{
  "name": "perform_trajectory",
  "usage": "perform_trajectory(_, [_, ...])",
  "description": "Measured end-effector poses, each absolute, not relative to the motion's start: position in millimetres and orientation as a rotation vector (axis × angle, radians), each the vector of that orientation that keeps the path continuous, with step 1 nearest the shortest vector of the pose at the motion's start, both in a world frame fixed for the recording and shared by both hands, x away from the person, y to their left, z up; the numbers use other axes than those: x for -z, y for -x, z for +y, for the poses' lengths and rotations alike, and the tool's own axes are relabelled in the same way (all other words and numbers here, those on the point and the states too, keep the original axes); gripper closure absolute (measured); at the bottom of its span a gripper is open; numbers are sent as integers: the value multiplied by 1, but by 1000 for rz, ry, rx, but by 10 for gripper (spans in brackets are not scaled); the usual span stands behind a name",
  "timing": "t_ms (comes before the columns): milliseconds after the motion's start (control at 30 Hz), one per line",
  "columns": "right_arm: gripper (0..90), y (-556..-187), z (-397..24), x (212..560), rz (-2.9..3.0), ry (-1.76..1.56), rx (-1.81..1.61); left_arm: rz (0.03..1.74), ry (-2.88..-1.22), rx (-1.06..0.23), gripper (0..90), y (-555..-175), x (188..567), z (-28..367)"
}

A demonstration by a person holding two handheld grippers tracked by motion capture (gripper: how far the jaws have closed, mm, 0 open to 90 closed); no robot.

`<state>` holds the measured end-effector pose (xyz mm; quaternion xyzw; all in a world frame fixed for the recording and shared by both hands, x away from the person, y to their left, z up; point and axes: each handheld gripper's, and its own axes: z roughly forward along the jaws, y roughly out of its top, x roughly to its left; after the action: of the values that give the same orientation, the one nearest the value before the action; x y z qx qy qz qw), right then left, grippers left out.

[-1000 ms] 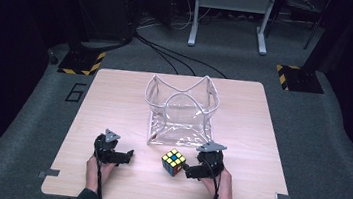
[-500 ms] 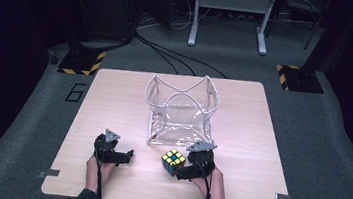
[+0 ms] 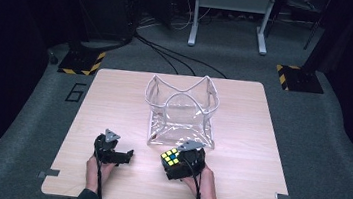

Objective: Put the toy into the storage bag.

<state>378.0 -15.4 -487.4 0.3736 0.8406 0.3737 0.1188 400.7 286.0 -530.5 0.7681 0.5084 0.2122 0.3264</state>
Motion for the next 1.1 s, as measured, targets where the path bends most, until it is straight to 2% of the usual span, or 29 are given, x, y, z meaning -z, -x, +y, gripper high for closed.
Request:
perform_trajectory(133, [13, -384, -10, 495, 2458, -1097, -1061, 1335, -2010, -557, 28, -401, 531, 286])
perform_trajectory(300, [63, -387, -6, 503, 2467, -1098, -1031, 1335, -2009, -557, 29, -401, 531, 286])
perform_trajectory(633, [323, -387, -5, 517, 2485, -1080, -973, 1332, -2013, -557, 31, -401, 530, 286])
perform_trajectory(1100, [336, -386, -9, 520, 2460, -1019, -992, 1332, -2013, -557, 31, -401, 530, 286])
